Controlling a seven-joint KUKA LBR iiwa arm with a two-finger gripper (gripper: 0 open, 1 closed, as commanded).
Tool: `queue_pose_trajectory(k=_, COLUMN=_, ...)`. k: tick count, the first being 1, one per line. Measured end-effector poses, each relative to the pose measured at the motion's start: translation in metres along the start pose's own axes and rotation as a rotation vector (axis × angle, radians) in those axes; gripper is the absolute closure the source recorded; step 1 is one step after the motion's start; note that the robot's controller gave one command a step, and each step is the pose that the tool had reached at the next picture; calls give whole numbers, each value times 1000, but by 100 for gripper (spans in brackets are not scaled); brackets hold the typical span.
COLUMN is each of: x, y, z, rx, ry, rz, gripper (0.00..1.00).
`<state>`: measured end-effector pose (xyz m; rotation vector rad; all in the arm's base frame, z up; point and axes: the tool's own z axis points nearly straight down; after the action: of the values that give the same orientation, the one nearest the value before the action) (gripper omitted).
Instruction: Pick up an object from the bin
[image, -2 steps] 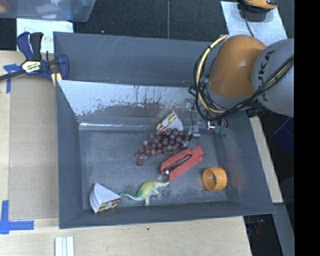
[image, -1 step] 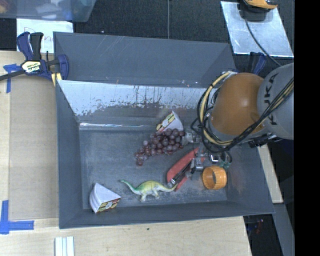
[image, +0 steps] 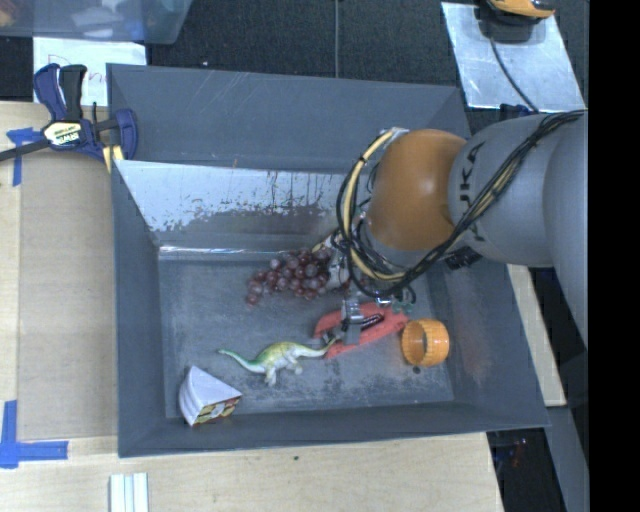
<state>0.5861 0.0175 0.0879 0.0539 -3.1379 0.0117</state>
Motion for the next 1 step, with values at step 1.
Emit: queue_pose_trajectory(k=1, x=35, y=-97, z=10, rx=-12, ry=-21, rz=106, gripper=100)
